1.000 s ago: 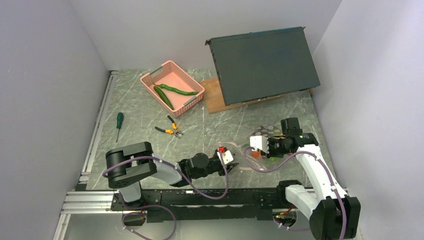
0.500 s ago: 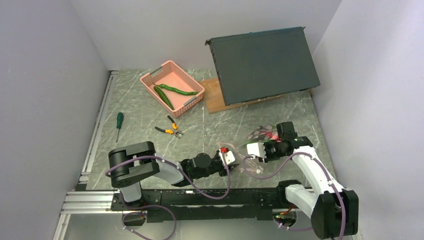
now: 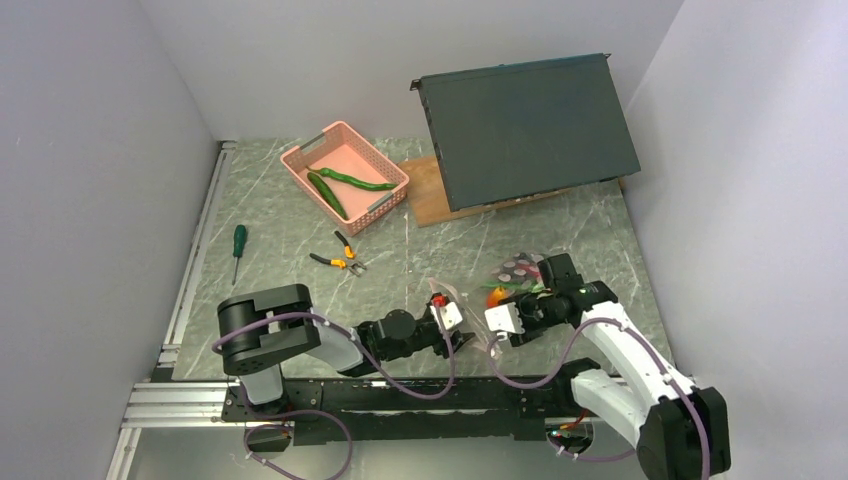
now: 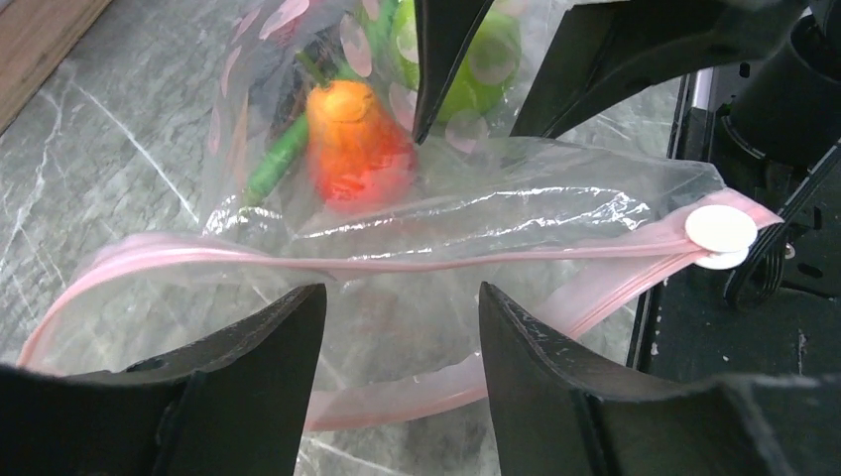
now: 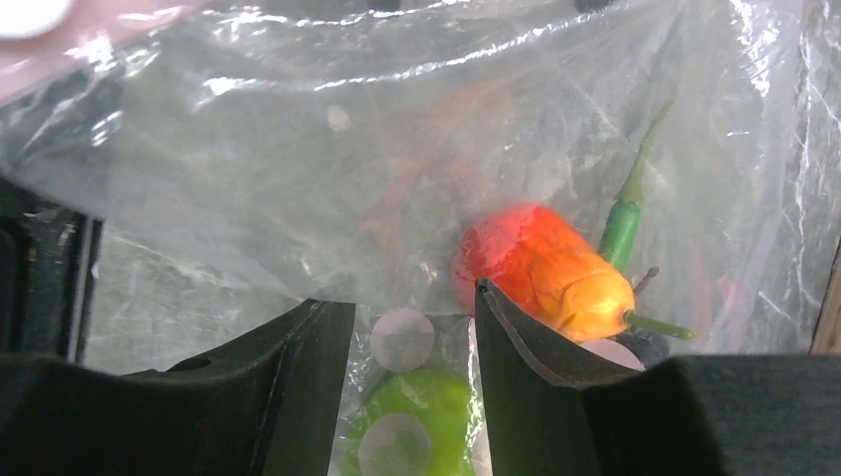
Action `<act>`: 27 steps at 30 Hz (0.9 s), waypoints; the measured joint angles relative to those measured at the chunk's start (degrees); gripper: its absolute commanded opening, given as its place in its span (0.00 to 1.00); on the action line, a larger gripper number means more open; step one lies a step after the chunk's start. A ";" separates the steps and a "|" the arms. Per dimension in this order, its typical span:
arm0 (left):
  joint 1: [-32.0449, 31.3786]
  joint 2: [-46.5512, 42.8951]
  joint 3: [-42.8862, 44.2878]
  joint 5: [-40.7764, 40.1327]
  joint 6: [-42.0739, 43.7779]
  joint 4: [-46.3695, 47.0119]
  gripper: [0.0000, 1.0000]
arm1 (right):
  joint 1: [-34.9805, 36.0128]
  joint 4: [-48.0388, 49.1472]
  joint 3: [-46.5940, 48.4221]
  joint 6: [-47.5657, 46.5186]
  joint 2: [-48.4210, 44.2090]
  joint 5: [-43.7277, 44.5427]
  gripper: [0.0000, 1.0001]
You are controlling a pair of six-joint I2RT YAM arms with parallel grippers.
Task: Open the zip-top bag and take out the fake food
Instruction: Pick up the fake vegetable from the zipper food storage bag.
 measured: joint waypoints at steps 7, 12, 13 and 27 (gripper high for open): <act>0.00 -1.84 -4.02 0.48 -1.14 3.32 0.82 | -2.14 -4.81 3.72 3.87 -7.10 -1.73 0.50; 0.00 -4.33 -8.66 1.20 -3.17 8.35 0.85 | -5.35 -5.14 6.60 5.14 -7.58 -2.05 0.49; 0.00 -4.81 -8.92 1.46 -3.82 8.94 0.84 | -5.86 -5.09 6.97 5.20 -6.49 -2.03 0.49; 2.45 -5.66 -7.04 3.28 -11.96 8.35 0.49 | -5.66 -0.15 8.37 3.74 8.96 -1.44 0.34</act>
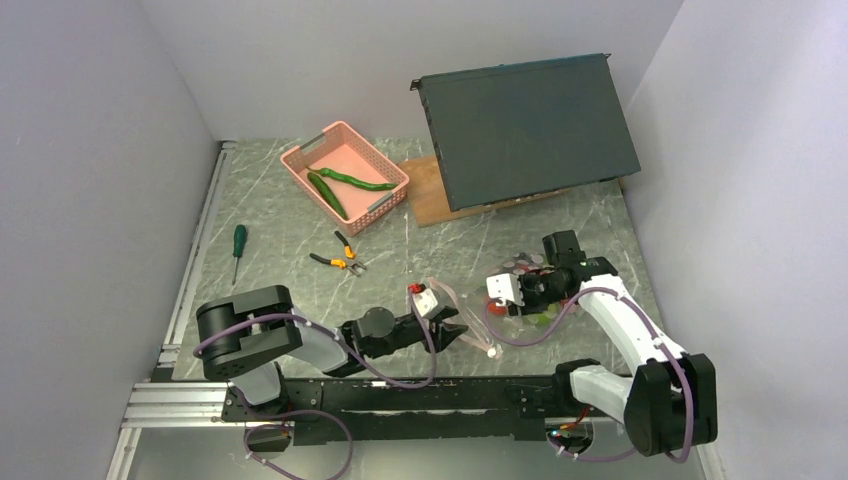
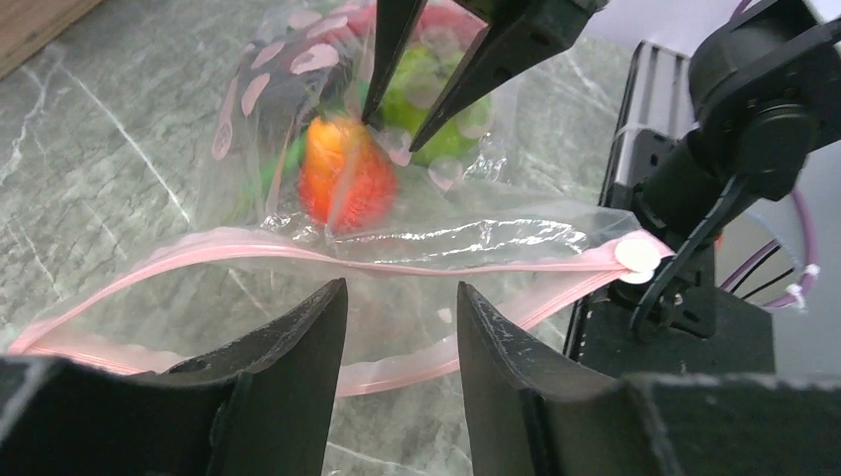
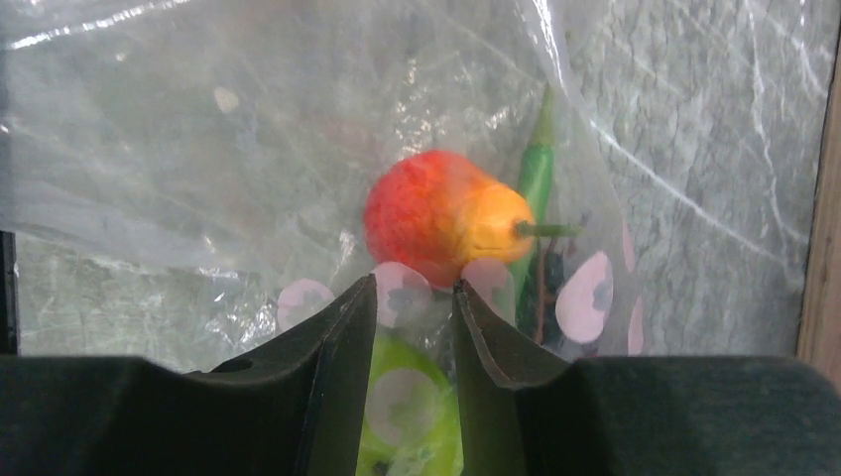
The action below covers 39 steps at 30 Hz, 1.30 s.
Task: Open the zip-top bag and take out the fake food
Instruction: Pick up the fake vegetable from the zipper food storage bag.
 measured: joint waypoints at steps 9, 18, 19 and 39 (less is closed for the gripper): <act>0.04 0.00 6.60 -1.88 2.56 -11.61 0.49 | 6.82 3.04 -0.44 1.42 2.84 0.46 0.22; 0.04 0.00 6.91 -2.43 3.39 -13.05 0.57 | 5.77 0.81 3.39 5.79 2.19 -3.50 0.27; 0.09 0.00 6.47 -2.34 3.06 -12.61 0.58 | 4.76 0.68 4.35 6.86 1.20 -4.09 0.28; 5.11 -15.28 -10.32 0.35 -18.88 -8.79 0.63 | 8.17 1.79 11.30 47.50 -8.46 -14.23 0.68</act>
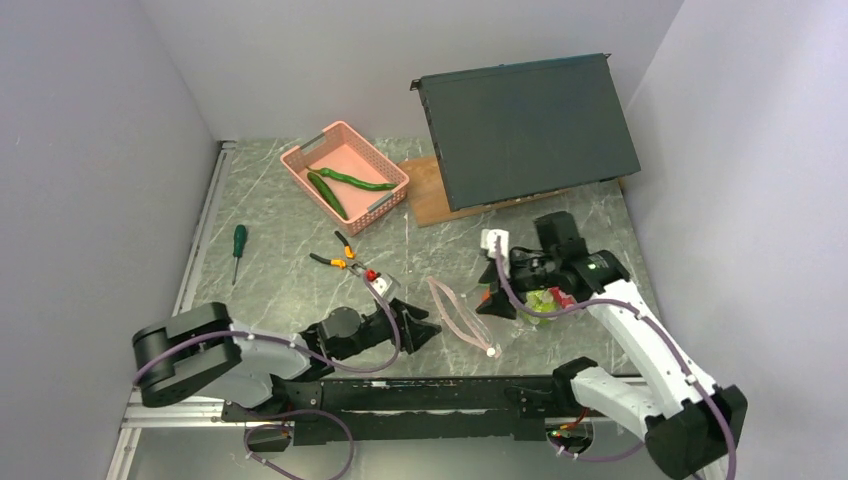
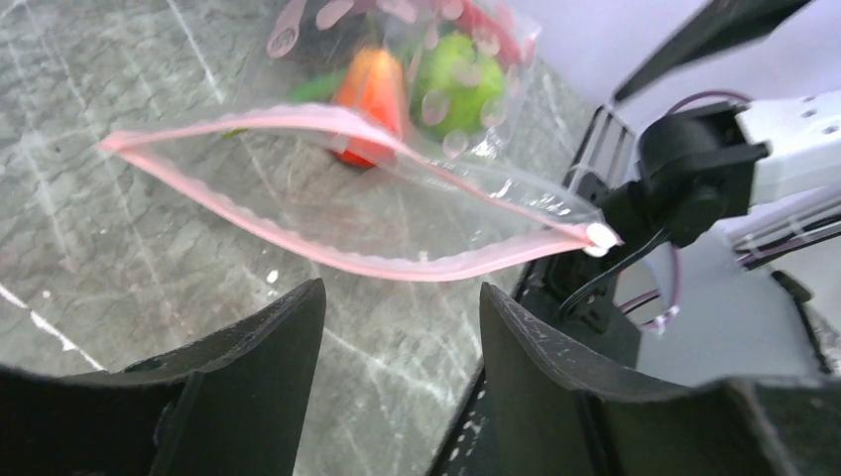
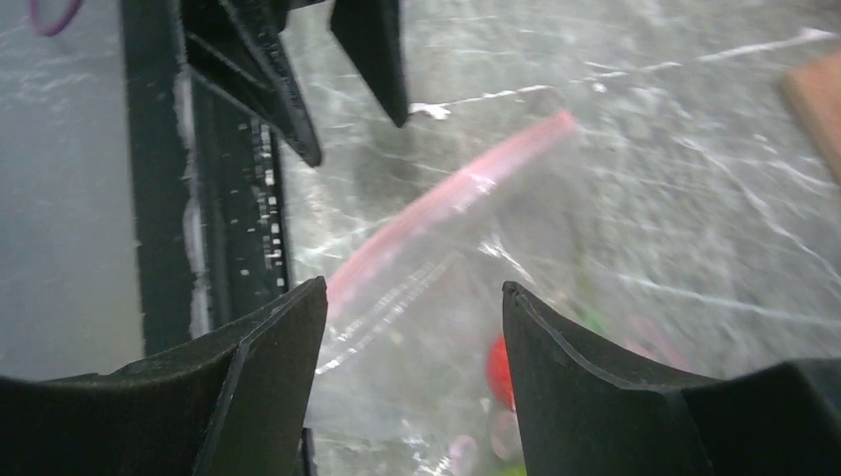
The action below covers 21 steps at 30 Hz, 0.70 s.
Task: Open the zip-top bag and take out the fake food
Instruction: Pick up the fake vegetable from the zipper food storage bag.
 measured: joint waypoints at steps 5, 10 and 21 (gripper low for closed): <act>0.37 -7.15 1.97 0.09 -3.13 -8.70 0.64 | 11.08 -1.07 4.28 4.24 5.66 6.99 0.71; 0.37 -10.10 2.45 -1.07 -5.66 -12.09 0.66 | 15.98 -0.55 5.92 5.57 10.29 13.27 0.75; 0.94 -12.41 -2.58 -5.31 -13.07 -11.41 0.67 | 8.98 1.84 -3.02 -0.61 -0.63 9.40 0.82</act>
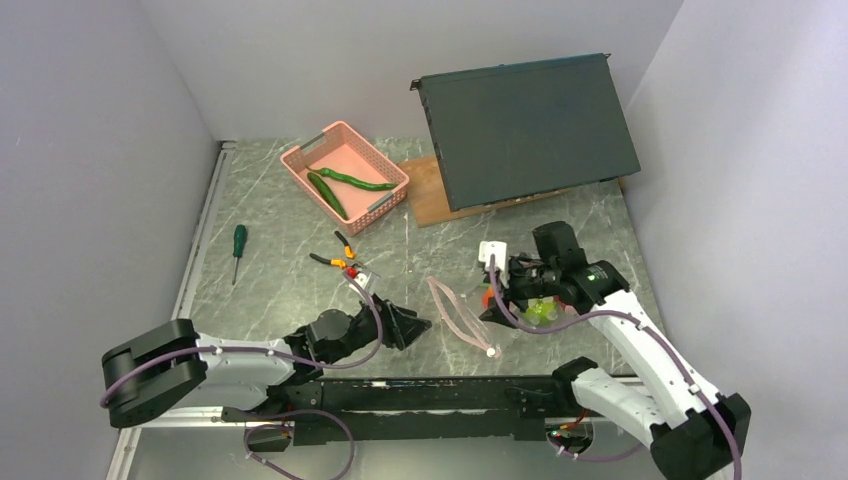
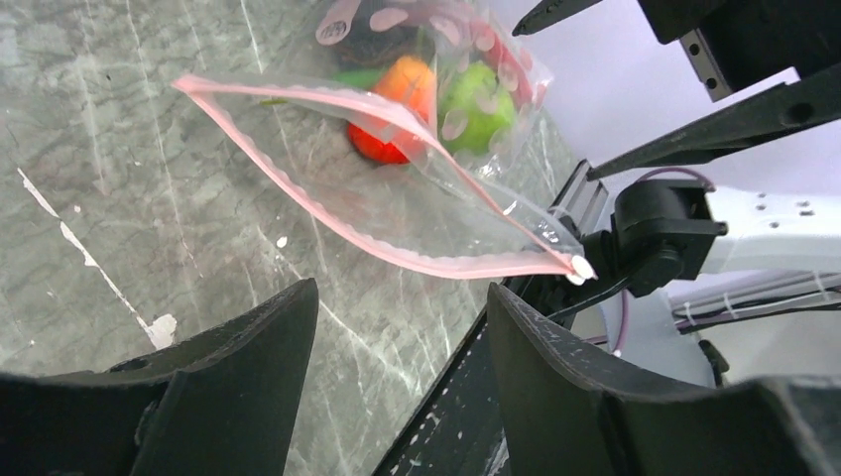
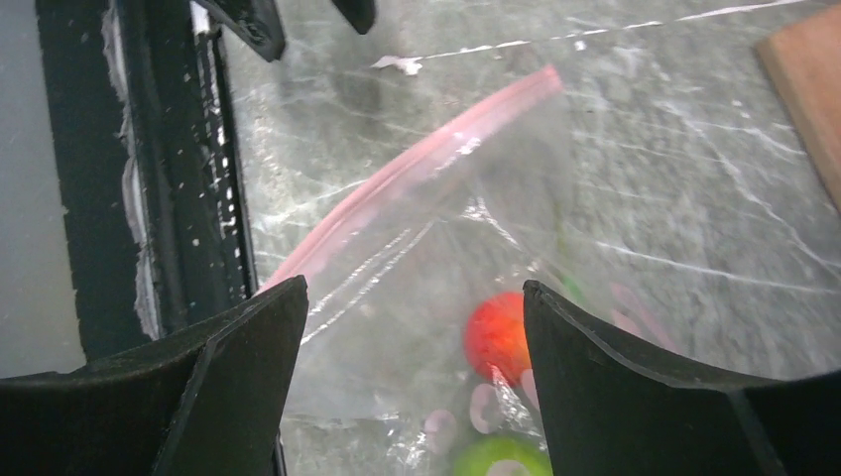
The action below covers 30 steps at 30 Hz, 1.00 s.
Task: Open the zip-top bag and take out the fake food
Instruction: Pick up the fake vegetable from the zipper food storage bag.
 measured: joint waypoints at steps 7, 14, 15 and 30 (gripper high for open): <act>1.40 -3.32 0.20 1.20 -1.46 -2.49 0.67 | -11.54 -0.26 -0.07 -2.23 -1.46 -4.68 0.81; 1.42 -2.32 2.10 3.96 -1.44 -3.28 0.67 | -16.15 -0.33 0.04 -4.02 -1.49 -5.95 0.82; 1.42 -1.88 2.23 4.26 -1.44 -3.08 0.66 | -16.31 -0.37 0.09 -4.68 -1.64 -5.99 0.82; 1.42 3.41 2.58 7.30 -2.14 3.15 0.64 | -18.29 0.09 -2.38 -20.94 0.81 -0.90 0.77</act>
